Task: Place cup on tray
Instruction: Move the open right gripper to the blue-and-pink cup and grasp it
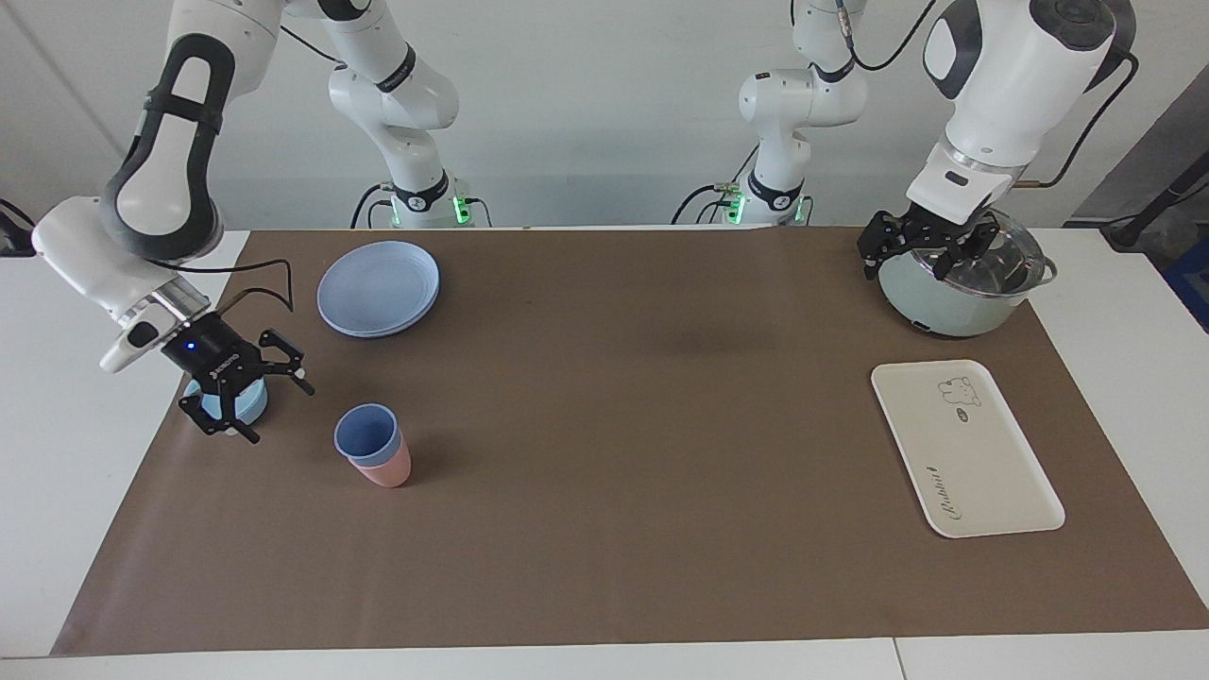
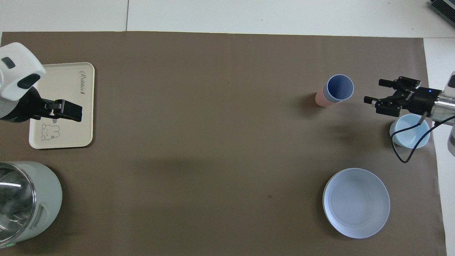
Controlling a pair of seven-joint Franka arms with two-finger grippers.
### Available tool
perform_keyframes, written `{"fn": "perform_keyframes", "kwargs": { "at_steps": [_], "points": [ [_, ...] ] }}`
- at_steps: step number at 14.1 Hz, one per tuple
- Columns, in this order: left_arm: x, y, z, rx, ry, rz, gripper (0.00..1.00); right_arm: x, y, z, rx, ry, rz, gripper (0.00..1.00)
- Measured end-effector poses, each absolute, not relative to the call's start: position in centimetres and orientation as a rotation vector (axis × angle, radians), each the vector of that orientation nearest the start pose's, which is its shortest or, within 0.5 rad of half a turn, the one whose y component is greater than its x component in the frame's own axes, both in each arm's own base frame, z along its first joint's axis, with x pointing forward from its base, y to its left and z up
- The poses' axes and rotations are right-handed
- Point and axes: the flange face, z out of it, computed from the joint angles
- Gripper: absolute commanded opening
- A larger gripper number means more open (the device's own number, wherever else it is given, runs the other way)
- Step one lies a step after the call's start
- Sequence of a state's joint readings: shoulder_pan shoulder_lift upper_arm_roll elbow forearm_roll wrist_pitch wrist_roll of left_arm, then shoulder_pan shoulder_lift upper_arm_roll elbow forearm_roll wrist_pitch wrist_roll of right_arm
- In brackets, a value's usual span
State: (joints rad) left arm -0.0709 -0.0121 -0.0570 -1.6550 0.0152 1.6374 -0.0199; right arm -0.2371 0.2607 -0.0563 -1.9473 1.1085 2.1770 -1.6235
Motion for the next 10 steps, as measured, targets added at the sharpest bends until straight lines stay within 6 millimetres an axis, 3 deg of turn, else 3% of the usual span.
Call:
{"fn": "perform_keyframes", "kwargs": {
  "at_steps": [7,10],
  "points": [
    [55.1,-6.9,59.7,-3.121,0.170,0.008,1.00,59.4,-13.4,29.4,-2.201,-0.832,-1.068,1.00],
    [55.1,-6.8,59.7,-3.121,0.168,0.007,1.00,59.1,-12.3,27.9,-2.166,-0.826,-1.112,1.00]
  ]
}}
